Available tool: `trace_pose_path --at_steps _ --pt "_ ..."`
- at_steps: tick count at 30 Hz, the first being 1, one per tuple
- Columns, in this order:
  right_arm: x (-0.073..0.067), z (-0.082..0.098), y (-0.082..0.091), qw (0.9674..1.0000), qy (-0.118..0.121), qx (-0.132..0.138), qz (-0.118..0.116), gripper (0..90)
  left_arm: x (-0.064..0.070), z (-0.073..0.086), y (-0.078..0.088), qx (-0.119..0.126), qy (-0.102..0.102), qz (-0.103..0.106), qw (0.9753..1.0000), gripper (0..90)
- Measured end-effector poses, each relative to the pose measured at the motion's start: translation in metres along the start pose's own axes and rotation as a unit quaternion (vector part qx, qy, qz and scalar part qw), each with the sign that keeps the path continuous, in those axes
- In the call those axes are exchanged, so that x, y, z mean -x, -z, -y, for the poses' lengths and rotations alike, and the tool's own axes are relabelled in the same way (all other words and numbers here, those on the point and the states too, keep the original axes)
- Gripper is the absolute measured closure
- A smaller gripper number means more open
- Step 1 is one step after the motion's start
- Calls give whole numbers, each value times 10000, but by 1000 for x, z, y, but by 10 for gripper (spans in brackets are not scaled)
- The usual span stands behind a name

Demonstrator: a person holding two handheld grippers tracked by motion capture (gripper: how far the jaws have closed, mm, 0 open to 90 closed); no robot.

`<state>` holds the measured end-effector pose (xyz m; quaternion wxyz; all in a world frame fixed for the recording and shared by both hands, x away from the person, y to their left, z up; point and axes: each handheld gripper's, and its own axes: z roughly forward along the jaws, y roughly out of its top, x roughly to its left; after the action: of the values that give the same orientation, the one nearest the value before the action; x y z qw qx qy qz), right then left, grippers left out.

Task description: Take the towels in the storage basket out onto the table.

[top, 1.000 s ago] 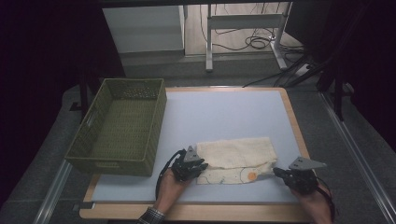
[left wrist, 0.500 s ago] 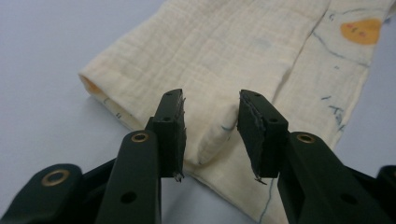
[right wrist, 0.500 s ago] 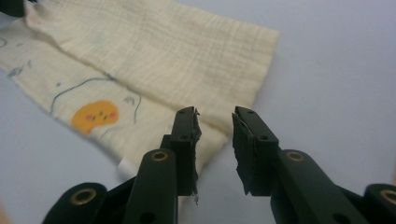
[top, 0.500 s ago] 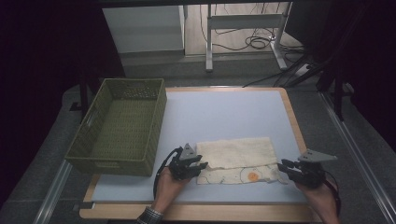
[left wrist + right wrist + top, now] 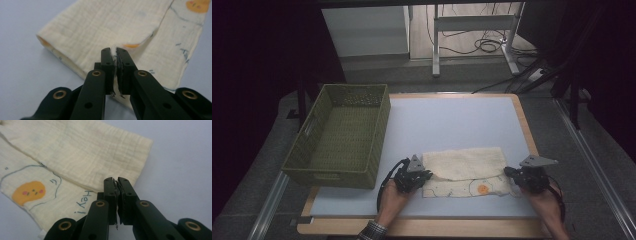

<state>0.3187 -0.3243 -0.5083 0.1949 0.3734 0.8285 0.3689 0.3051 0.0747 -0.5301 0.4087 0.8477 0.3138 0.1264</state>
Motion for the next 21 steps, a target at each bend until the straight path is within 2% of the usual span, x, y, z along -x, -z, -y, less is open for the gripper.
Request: trace_pose_path --at_steps 2,10,13,15,21 --pt "0 -2 6 10000 7 63 -4 857 -2 -3 10 143 11 -8 9999 859" --pt "-11 -8 32 9995 136 255 -85 856 1 -3 22 254 -26 83 9996 859" --pt "-13 -7 34 9996 215 168 -54 855 1 -3 21 245 14 131 9996 857" --pt "-11 -4 33 9998 133 122 -108 856 2 -1 21 269 29 179 9995 858" --pt "-19 6 43 9995 112 202 -235 855 6 4 32 323 63 275 9991 856"
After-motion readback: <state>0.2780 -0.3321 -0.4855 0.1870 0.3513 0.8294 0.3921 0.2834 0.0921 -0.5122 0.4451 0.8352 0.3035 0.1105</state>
